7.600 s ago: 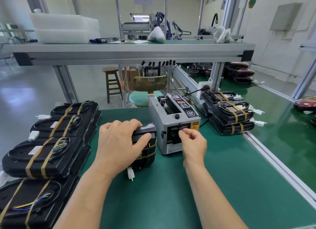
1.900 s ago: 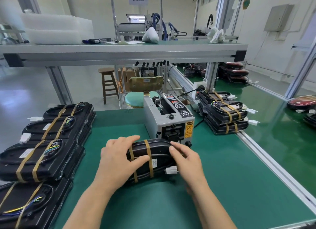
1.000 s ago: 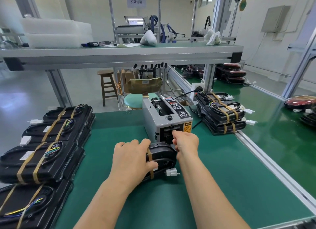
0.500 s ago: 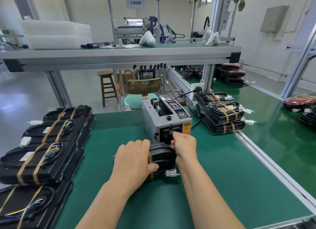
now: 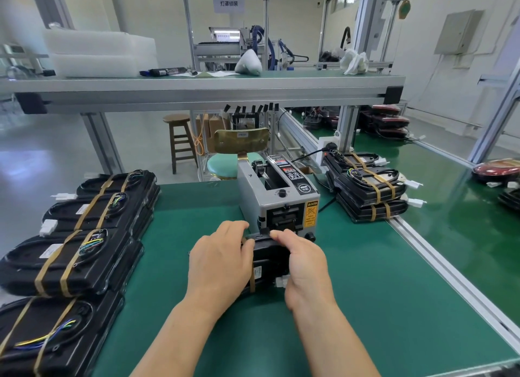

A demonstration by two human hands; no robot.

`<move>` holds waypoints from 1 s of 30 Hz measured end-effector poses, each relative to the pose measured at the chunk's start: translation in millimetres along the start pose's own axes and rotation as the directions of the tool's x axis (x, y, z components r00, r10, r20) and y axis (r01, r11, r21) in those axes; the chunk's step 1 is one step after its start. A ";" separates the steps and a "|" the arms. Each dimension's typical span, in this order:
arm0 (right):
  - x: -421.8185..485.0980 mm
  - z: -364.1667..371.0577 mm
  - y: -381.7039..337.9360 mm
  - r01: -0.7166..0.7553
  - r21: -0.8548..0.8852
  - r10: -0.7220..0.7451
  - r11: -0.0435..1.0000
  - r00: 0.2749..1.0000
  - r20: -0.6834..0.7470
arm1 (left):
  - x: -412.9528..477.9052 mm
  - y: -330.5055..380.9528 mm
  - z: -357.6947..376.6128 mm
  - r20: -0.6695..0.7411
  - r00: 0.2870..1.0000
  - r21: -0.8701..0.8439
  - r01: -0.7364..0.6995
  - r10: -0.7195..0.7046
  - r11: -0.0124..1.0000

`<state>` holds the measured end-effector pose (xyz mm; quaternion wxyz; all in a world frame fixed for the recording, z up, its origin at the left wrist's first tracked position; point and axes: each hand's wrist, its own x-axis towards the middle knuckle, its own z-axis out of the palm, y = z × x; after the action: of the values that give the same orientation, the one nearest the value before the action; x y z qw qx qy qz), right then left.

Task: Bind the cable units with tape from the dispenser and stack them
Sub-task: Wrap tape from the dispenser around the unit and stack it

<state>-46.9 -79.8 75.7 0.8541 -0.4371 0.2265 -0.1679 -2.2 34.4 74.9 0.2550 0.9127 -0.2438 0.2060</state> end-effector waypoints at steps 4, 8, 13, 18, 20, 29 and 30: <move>-0.2 0.5 -0.5 -0.042 -0.019 0.041 0.999 0.999 -0.027 | -6.0 -1.2 0.7 -0.047 0.999 -0.023 0.019 -0.020 1.000; 0.3 -0.7 0.2 -0.044 -0.037 0.043 0.998 0.999 -0.022 | -6.2 -0.8 -0.1 -0.055 0.998 -0.032 0.003 -0.005 0.999; -0.7 -1.8 -1.4 -0.054 -0.043 0.053 0.998 0.998 -0.024 | -7.1 -1.0 0.4 -0.083 0.996 -0.035 -0.030 0.027 0.999; -1.1 -1.2 -3.2 -0.076 -0.037 0.075 0.996 0.997 -0.025 | -7.5 -1.7 0.4 -0.102 0.994 -0.055 -0.041 0.035 0.998; -2.3 -1.1 -4.7 -0.076 -0.040 0.076 0.996 0.997 -0.005 | -7.3 -2.2 0.7 -0.100 0.994 -0.062 -0.044 0.038 0.997; -1.2 0.4 -7.1 -0.086 -0.070 0.087 0.994 0.996 0.005 | -7.3 -3.4 1.0 -0.097 0.995 -0.090 -0.047 0.038 0.995; -1.2 0.2 -7.1 -0.088 -0.068 0.088 0.994 0.996 0.009 | -7.5 -3.3 1.0 -0.100 0.994 -0.089 -0.050 0.041 0.995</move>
<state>-48.4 -83.1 82.0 0.8469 -0.4561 0.2458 -0.1197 -6.1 38.8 69.2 0.3032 0.8831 -0.2612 0.2448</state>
